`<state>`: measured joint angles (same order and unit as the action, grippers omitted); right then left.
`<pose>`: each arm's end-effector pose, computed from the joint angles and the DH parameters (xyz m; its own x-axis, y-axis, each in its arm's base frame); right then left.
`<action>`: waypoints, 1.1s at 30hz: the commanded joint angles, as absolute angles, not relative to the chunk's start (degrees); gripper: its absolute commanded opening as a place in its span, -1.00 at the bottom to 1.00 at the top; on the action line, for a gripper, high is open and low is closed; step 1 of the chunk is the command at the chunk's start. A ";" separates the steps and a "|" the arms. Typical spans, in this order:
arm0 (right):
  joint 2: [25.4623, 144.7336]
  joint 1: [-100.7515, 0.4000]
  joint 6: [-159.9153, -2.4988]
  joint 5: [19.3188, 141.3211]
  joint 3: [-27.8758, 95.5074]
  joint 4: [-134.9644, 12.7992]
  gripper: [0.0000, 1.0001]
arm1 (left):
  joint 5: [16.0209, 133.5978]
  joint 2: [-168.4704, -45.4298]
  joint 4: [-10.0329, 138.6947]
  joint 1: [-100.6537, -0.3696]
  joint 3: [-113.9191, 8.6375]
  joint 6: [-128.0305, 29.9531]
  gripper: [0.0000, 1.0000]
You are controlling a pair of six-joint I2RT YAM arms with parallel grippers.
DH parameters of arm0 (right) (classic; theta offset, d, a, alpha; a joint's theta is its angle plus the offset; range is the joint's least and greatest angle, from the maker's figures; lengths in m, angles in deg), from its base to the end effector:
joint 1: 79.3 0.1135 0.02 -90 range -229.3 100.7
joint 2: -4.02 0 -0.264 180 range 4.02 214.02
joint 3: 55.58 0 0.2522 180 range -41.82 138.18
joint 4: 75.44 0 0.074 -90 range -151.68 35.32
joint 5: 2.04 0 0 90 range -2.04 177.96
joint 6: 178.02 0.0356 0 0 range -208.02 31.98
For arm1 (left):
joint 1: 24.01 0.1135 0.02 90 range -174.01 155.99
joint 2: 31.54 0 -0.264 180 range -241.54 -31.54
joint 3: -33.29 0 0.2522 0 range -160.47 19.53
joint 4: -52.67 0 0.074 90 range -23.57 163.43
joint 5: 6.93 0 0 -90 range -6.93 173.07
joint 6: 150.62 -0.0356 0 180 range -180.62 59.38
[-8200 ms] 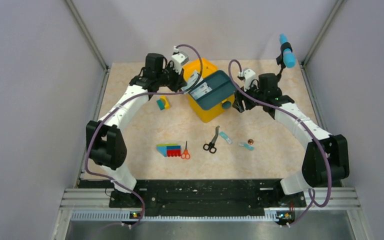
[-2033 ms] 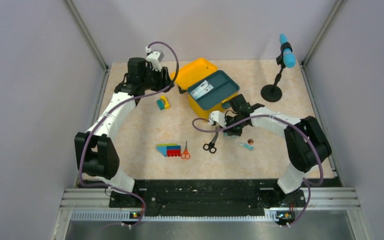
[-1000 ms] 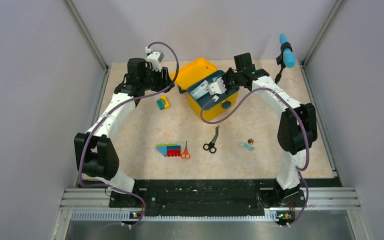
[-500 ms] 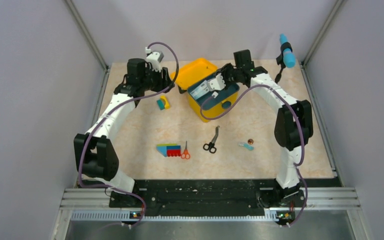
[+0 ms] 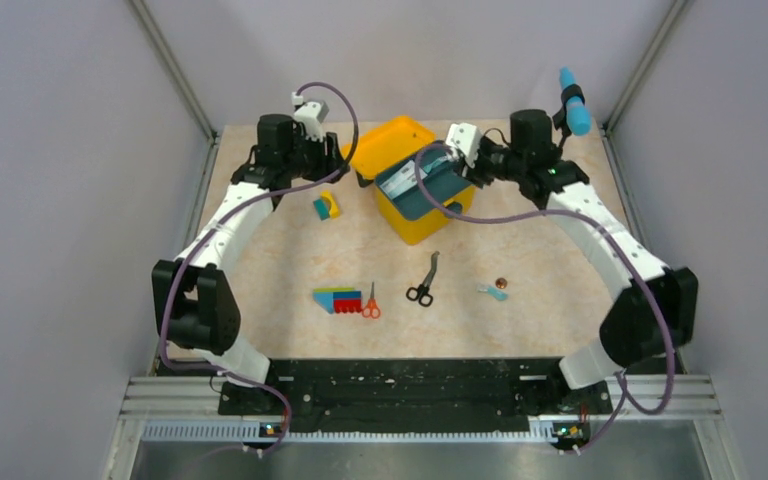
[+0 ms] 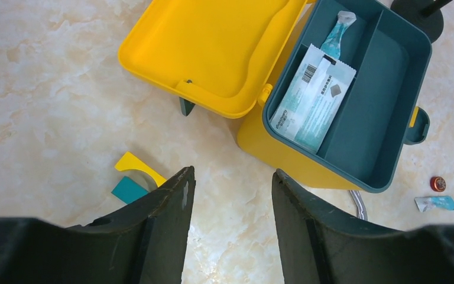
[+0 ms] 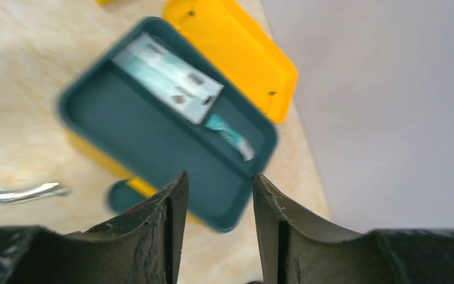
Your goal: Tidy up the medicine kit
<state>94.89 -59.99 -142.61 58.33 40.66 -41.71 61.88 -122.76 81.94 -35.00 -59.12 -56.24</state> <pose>0.3410 0.1381 0.3512 0.3092 -0.6424 -0.7013 -0.7698 0.2639 -0.5811 0.3631 -0.0836 0.3322 -0.4982 0.0242 -0.8667 0.4541 0.8588 -0.2370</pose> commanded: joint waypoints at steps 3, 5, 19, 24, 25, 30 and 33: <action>79.47 -60.34 -126.88 52.35 23.18 -32.97 -0.06 | 62.34 -124.75 80.66 -34.82 -62.97 -55.86 0.12; 78.42 -60.40 -128.40 53.11 19.97 -28.28 -0.11 | 62.09 -125.09 80.72 -34.82 -63.24 -55.50 0.12; 89.07 -60.26 -130.67 62.03 13.08 -22.93 -0.43 | 62.68 -123.45 81.47 -34.82 -62.25 -55.93 0.13; 90.68 -58.23 -134.27 65.76 10.97 -22.63 -0.41 | 62.44 -122.83 81.95 -34.82 -61.37 -55.80 0.13; 90.83 -57.89 -134.74 66.57 10.48 -22.49 -0.40 | 62.42 -122.79 81.84 -34.82 -61.20 -55.79 0.14; 91.61 -57.41 -136.79 67.29 9.24 -20.65 -0.29 | 62.25 -122.51 81.90 -34.82 -60.65 -55.47 0.14; 92.19 -57.02 -137.67 67.66 8.85 -20.58 -0.28 | 62.00 -122.66 81.86 -34.82 -60.71 -55.11 0.14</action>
